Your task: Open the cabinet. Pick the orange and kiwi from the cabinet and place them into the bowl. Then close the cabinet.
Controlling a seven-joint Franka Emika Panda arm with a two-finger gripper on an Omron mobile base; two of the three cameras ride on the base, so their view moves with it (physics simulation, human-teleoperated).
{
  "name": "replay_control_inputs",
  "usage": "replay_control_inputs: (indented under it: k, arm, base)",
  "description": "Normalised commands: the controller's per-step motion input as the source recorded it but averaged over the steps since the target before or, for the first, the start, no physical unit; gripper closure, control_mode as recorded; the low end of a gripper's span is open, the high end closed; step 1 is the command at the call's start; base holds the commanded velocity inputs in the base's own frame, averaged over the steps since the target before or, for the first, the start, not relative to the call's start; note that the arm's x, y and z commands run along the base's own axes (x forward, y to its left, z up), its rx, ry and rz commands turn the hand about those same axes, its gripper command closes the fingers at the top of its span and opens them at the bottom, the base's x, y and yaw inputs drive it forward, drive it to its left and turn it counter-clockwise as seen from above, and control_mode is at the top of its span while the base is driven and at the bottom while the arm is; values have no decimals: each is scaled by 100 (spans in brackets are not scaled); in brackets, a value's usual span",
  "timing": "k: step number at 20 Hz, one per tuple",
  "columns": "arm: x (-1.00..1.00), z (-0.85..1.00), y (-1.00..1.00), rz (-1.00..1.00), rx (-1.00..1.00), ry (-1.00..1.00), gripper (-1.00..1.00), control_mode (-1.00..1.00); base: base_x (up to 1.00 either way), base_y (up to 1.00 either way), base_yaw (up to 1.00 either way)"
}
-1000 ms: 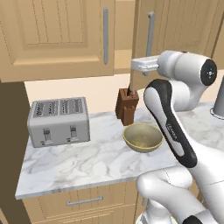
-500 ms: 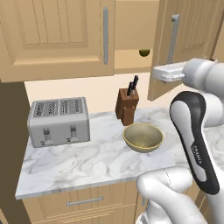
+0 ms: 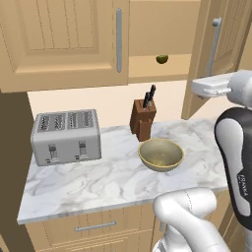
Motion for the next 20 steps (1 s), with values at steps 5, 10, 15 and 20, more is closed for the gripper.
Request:
replay_control_inputs:
  k: [5,10,15,20]
  arm:
    - [-5,0,0,0,0,0,-100,-100]
    - [-37,0,-9,0,0,0,-100,-100]
    - [-52,3,-1,0,-6,0,-100,-100]
    - [-58,11,13,-15,-8,0,-100,-100]
  base:
    - [0,0,0]
    - [0,0,0]
    - [0,0,0]
    - [0,0,0]
